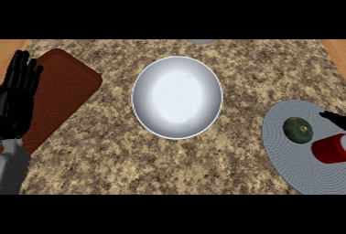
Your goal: Pick the can from the placemat and place it in the bowl
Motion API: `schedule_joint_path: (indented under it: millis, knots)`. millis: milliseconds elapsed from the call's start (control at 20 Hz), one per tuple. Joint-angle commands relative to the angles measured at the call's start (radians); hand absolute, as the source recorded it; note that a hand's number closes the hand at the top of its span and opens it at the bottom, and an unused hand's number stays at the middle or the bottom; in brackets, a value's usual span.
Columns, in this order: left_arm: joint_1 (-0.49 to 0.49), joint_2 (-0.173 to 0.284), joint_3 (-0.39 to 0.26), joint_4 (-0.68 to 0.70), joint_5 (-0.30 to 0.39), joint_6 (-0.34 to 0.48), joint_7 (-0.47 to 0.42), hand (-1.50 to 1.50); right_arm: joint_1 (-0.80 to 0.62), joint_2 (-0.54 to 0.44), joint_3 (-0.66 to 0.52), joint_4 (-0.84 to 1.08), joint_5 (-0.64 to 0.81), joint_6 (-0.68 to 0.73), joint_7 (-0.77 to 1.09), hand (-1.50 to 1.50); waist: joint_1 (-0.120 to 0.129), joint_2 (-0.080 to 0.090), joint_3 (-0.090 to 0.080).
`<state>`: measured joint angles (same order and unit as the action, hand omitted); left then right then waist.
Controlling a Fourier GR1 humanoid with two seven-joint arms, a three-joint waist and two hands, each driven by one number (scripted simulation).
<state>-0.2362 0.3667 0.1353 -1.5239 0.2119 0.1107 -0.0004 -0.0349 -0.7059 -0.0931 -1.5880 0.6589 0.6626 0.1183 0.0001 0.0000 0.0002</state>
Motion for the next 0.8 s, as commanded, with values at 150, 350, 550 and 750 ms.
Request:
schedule_joint_path:
  millis: [150,350,550,750]
  knots:
    - [-0.028,-0.031,0.025,0.059,-0.025,-0.029,-0.03,0.0,-0.031,0.046,-0.005,0.12,0.097,-0.033,-0.08,-1.5,0.0,0.0,0.0]
    - [0.041,-0.005,0.067,-0.005,-0.009,-0.063,-0.03,0.0,0.018,0.076,-0.019,0.067,0.12,-0.023,-0.025,-1.5,0.0,-0.001,0.0]
    - [-0.004,-0.001,0.078,0.06,-0.008,-0.088,-0.037,0.0,-0.085,0.151,0.044,0.212,0.203,-0.08,0.007,-1.5,0.004,0.001,0.0]
    - [-0.009,-0.027,0.064,0.02,-0.033,-0.074,-0.01,0.0,-0.093,0.103,0.02,0.331,0.261,-0.168,-0.134,-1.5,0.003,0.001,0.0]
